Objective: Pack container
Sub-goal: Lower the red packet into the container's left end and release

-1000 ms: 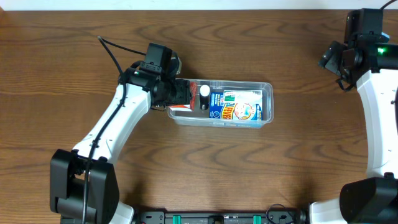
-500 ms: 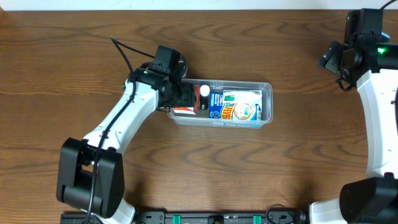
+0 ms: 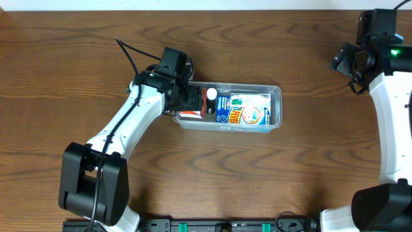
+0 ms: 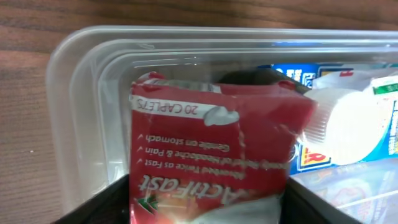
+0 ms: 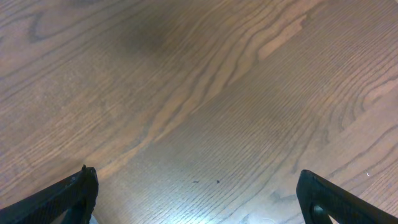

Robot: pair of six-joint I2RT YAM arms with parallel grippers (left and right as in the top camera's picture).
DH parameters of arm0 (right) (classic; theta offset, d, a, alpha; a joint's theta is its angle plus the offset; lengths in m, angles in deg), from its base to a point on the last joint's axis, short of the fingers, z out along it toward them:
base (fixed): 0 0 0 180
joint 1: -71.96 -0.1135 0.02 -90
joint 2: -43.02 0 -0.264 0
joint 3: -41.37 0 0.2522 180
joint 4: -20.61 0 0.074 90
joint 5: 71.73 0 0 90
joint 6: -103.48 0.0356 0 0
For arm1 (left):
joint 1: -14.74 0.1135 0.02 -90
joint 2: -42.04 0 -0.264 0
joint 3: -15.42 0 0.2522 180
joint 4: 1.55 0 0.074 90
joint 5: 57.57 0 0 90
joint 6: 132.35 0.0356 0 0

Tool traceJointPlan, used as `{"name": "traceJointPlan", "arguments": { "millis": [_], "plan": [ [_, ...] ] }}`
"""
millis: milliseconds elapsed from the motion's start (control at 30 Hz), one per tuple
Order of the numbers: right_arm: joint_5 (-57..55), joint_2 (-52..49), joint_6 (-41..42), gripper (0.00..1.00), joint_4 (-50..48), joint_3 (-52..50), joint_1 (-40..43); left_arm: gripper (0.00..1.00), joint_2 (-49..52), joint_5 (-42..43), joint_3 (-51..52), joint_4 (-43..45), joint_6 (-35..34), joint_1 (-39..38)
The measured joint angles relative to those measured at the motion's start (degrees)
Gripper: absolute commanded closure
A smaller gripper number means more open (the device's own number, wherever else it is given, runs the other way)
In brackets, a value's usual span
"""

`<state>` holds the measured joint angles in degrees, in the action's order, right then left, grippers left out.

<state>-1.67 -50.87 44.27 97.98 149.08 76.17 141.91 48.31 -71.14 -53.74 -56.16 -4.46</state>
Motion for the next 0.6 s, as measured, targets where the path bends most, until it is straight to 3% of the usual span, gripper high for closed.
{"name": "traceJointPlan", "arguments": {
  "millis": [133,600],
  "plan": [
    [0.00,0.00,0.00,0.01,0.00,0.00,0.00,0.20,0.00,-0.17,0.00,0.09,0.00,-0.07],
    [-0.02,0.00,0.00,0.01,0.00,0.00,0.00,0.19,0.00,-0.46,-0.04,0.35,-0.13,-0.04]
  ]
}}
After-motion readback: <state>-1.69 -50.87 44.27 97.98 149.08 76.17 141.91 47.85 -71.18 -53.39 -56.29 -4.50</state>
